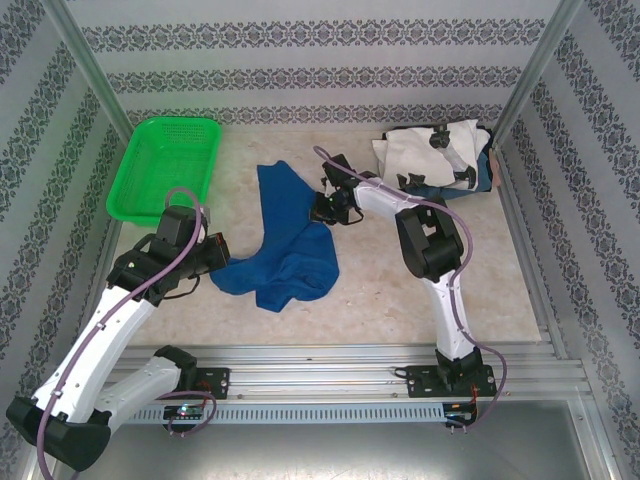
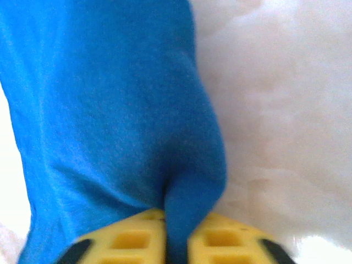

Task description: Fold and stack the t-shirts

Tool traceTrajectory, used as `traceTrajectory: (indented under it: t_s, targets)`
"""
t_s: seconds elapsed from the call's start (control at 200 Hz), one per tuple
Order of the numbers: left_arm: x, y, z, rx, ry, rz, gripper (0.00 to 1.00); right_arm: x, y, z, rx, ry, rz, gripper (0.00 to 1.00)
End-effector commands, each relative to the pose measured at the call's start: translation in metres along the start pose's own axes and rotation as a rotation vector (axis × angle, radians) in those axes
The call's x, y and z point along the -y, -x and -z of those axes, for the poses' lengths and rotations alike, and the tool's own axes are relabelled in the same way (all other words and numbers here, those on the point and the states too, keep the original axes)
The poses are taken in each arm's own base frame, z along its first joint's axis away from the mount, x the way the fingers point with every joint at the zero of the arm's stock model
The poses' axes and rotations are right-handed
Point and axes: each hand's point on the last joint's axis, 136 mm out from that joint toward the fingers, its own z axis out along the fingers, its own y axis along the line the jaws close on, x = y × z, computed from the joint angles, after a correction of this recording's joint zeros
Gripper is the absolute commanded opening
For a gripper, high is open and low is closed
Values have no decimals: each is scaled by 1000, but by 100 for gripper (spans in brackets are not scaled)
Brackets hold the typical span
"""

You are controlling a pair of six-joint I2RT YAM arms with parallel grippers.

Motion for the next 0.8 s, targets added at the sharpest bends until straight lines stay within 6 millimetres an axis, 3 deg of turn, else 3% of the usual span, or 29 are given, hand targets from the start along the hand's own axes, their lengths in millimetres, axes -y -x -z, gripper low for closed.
traceTrajectory:
  t_s: [0.0, 0.14, 0.24, 0.315, 0.38, 0.46, 0.545, 0.659, 0.714, 0.754, 0.799]
  targets:
    - [4, 11, 5, 54, -19, 6, 0, -4, 17, 25, 99, 17, -9, 1]
    - [13, 28, 9, 102, -39, -16, 0, 0, 43, 103, 289, 51, -14, 0]
    - [29, 50, 16, 153, -72, -34, 0, 6, 53, 179, 422, 75, -27, 0]
    - [46, 68, 19, 181, -112, -47, 0, 11, 48, 229, 476, 57, -9, 0]
    - [61, 80, 16, 186, -151, -59, 0, 18, 31, 253, 462, 26, -10, 0]
    - [70, 87, 5, 176, -169, -65, 0, 33, -4, 256, 401, -22, -57, 0]
    - [69, 89, -8, 168, -154, -68, 0, 52, -46, 240, 373, -38, -172, 0]
    - [59, 84, -26, 142, -102, -83, 0, 72, -101, 196, 321, -37, -315, 0]
    - [50, 75, -37, 101, -61, -91, 0, 70, -121, 171, 233, -23, -341, 0]
    - [44, 69, -44, 75, -36, -94, 0, 69, -135, 155, 156, -26, -359, 9]
    - [36, 62, -51, 56, -5, -97, 0, 67, -146, 143, 83, -25, -367, 31]
